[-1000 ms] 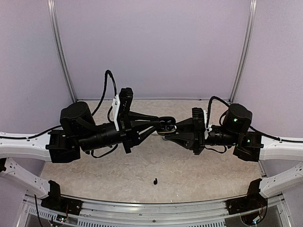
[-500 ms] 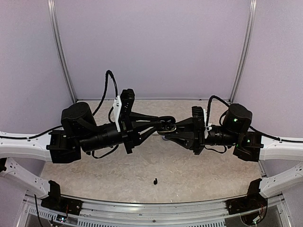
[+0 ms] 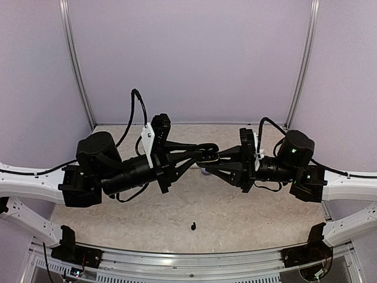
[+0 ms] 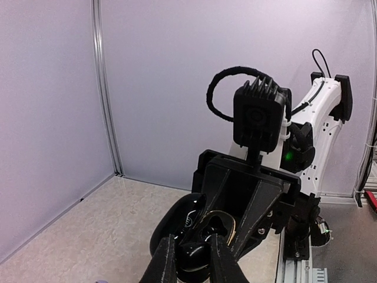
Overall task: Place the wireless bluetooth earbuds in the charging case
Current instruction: Insert the left earbud into the left side groove of the charging case.
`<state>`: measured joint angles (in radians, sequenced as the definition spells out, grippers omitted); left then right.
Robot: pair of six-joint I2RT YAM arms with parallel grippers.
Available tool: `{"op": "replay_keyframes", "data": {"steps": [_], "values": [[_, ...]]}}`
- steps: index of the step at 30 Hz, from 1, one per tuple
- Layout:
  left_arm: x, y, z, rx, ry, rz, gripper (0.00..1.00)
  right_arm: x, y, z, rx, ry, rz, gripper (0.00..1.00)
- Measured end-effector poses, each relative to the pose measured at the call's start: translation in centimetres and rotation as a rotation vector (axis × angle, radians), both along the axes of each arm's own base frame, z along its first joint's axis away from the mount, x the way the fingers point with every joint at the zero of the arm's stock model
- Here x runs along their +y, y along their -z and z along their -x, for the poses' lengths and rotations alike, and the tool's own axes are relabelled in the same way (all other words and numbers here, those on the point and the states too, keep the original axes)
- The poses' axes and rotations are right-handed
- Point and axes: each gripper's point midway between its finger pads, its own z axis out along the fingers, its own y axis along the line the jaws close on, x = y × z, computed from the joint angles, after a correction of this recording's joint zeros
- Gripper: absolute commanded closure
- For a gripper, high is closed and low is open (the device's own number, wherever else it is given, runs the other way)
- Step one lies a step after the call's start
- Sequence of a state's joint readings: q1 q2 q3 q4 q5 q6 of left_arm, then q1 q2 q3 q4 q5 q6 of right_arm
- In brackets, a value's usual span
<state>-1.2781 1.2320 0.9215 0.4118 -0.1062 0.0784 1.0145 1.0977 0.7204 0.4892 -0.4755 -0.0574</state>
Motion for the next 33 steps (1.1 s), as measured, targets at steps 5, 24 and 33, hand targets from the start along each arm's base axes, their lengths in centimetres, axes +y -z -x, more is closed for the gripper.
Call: {"op": "replay_keyframes", "data": {"steps": [5, 24, 33], "values": [[-0.14, 0.14, -0.04, -0.011, -0.006, -0.007, 0.86, -0.01, 0.08, -0.04, 0.010, 0.002, 0.000, 1.00], [-0.08, 0.46, 0.35, -0.017, 0.022, -0.025, 0.87, -0.08, 0.38, 0.30, 0.011, -0.015, 0.004, 1.00], [0.61, 0.51, 0.89, -0.030, 0.142, -0.052, 0.88, -0.06, 0.27, 0.85, 0.001, -0.046, 0.001, 1.00]]}}
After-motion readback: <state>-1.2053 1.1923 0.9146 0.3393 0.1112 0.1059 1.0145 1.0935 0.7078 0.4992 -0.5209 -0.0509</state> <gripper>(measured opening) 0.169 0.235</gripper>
